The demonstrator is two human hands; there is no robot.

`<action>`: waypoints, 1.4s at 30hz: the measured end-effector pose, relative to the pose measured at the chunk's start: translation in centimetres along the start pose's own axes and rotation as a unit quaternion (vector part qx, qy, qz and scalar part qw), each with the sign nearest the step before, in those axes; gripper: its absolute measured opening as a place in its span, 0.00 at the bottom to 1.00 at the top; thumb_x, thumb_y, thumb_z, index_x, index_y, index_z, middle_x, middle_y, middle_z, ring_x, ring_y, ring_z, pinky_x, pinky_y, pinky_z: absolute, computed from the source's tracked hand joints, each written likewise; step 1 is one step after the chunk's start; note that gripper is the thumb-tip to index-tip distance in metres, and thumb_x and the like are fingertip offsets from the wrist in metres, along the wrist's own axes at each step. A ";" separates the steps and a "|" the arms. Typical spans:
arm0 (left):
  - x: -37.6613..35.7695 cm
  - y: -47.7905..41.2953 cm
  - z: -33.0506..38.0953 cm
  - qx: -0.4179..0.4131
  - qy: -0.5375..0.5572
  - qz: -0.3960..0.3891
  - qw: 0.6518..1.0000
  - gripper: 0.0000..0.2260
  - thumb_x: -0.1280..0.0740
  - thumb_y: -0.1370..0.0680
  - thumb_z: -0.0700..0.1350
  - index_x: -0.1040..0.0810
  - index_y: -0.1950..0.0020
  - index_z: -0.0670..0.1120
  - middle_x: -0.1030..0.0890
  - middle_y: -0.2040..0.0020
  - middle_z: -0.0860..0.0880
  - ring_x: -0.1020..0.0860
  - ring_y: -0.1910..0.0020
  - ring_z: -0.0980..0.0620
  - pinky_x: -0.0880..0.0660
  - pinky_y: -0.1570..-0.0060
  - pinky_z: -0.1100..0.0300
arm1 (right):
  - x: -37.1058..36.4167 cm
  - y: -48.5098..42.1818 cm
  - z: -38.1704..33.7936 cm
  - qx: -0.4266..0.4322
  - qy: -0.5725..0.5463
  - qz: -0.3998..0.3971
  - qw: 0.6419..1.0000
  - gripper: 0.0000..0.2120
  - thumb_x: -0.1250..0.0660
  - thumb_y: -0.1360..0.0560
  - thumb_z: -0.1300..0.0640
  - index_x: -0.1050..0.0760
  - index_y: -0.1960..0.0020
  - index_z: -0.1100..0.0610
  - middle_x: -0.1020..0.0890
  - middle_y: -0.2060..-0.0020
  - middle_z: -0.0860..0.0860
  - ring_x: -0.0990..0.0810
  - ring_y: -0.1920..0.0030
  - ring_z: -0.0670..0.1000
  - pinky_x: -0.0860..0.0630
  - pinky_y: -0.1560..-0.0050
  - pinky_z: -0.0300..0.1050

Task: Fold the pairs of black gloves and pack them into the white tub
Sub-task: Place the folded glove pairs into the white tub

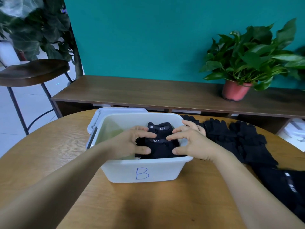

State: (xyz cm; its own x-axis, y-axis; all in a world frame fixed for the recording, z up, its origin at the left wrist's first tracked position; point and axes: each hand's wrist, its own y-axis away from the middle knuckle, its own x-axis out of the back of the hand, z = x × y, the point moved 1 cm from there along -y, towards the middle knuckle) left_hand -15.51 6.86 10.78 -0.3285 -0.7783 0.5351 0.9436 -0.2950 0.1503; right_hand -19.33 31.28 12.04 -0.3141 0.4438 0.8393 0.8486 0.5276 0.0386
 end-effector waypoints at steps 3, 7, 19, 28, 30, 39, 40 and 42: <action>-0.1 0.3 0.9 -0.002 0.038 0.025 0.999 0.19 0.27 0.23 0.42 0.21 0.34 0.57 0.29 0.29 0.61 0.29 0.31 0.59 0.36 0.26 0.56 | -0.3 0.8 0.3 -0.008 -0.055 0.027 0.998 0.18 0.25 0.29 0.51 0.21 0.42 0.36 0.28 0.33 0.39 0.53 0.25 0.39 0.61 0.29 0.44; -1.1 1.1 3.4 -0.025 0.052 0.088 0.994 0.14 0.30 0.21 0.42 0.19 0.37 0.54 0.20 0.41 0.62 0.24 0.40 0.67 0.29 0.35 0.63 | -0.2 3.0 0.4 -0.039 -0.163 0.096 0.981 0.16 0.27 0.29 0.52 0.21 0.46 0.35 0.31 0.30 0.46 0.43 0.24 0.45 0.41 0.26 0.51; -15.4 -0.5 12.5 -0.168 0.069 0.046 0.982 0.11 0.34 0.18 0.41 0.20 0.37 0.50 0.18 0.41 0.54 0.21 0.42 0.60 0.26 0.43 0.69 | -0.9 16.3 7.1 -0.119 -0.248 0.291 0.917 0.15 0.30 0.24 0.65 0.20 0.40 0.53 0.17 0.46 0.47 0.21 0.43 0.42 0.26 0.38 0.37; -28.7 -6.5 16.3 -0.195 0.007 -0.074 0.978 0.14 0.35 0.19 0.39 0.21 0.34 0.47 0.20 0.36 0.52 0.23 0.38 0.58 0.29 0.38 0.67 | -1.2 24.9 15.9 -0.281 -0.082 0.430 0.854 0.16 0.30 0.24 0.59 0.21 0.37 0.49 0.20 0.43 0.46 0.29 0.32 0.51 0.35 0.31 0.62; -30.4 -8.0 16.7 -0.195 -0.016 -0.086 0.977 0.14 0.35 0.18 0.40 0.22 0.33 0.47 0.21 0.35 0.53 0.25 0.36 0.59 0.30 0.34 0.64 | -1.1 26.1 17.3 -0.338 -0.050 0.445 0.828 0.16 0.32 0.23 0.58 0.22 0.36 0.48 0.21 0.41 0.48 0.34 0.29 0.52 0.42 0.28 0.60; -35.3 -12.9 15.2 -0.210 -0.304 -0.173 0.913 0.20 0.47 0.14 0.46 0.38 0.21 0.51 0.46 0.19 0.51 0.52 0.20 0.56 0.58 0.22 0.55 | -3.3 26.8 20.3 -0.450 0.023 0.369 0.813 0.19 0.39 0.19 0.57 0.27 0.30 0.48 0.28 0.29 0.47 0.40 0.25 0.52 0.54 0.25 0.56; -35.6 -13.1 14.8 -0.206 -0.350 -0.182 0.896 0.20 0.48 0.13 0.48 0.41 0.20 0.53 0.49 0.18 0.52 0.54 0.20 0.56 0.61 0.22 0.54 | -3.4 26.8 20.3 -0.449 0.032 0.365 0.815 0.19 0.40 0.19 0.57 0.27 0.30 0.47 0.28 0.30 0.47 0.40 0.26 0.52 0.53 0.25 0.56; -35.9 -13.2 14.2 -0.205 -0.418 -0.185 0.866 0.22 0.51 0.13 0.50 0.46 0.19 0.54 0.51 0.18 0.52 0.55 0.20 0.56 0.64 0.23 0.53 | -3.7 26.9 20.3 -0.443 0.037 0.365 0.818 0.18 0.39 0.20 0.57 0.26 0.31 0.47 0.27 0.31 0.46 0.39 0.26 0.52 0.52 0.25 0.56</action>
State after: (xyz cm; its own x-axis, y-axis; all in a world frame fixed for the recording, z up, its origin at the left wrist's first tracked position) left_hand -15.55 46.56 1.39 -0.2998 0.0332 0.9534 0.6297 -0.7439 0.2239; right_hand -4.00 58.51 -1.00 0.4136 0.3442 0.8429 0.7836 -0.6060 -0.1371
